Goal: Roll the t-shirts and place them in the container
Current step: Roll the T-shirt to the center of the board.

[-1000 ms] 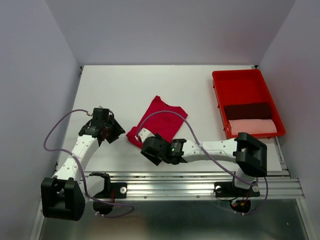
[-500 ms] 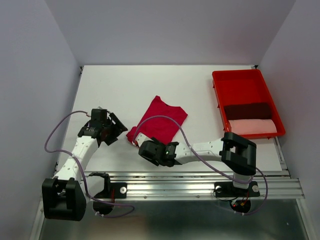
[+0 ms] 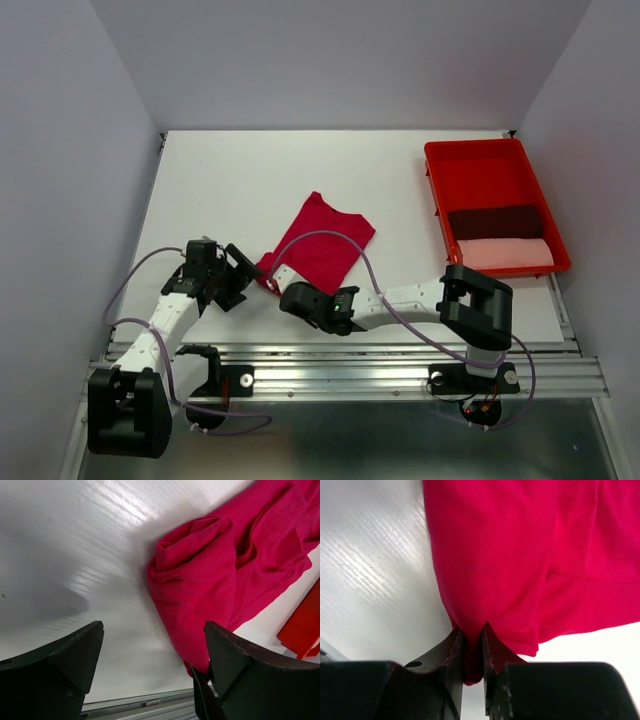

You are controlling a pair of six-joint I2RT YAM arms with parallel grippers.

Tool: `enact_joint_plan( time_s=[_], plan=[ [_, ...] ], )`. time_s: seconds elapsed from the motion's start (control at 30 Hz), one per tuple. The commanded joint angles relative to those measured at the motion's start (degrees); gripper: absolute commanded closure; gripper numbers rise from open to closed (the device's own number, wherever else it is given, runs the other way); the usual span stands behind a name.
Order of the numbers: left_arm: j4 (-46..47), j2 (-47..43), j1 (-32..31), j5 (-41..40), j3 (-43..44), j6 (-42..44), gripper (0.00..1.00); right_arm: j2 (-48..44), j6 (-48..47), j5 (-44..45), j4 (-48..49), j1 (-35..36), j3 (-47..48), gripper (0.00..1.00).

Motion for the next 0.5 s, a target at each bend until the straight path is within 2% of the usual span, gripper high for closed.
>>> enact_joint_plan(
  time_s=[0.0, 0.47],
  plan=[
    [6.69, -1.17, 0.27, 3.67, -2.55, -1.99, 0.04, -4.42, 4.00, -3.85, 4.81, -0.54, -0.97, 0.99],
    [19.88, 1.90, 0.35, 5.16, -8.18, -3.67, 0.05, -8.81, 9.63, -13.62, 8.24, -5.02, -3.43, 0.99]
  ],
)
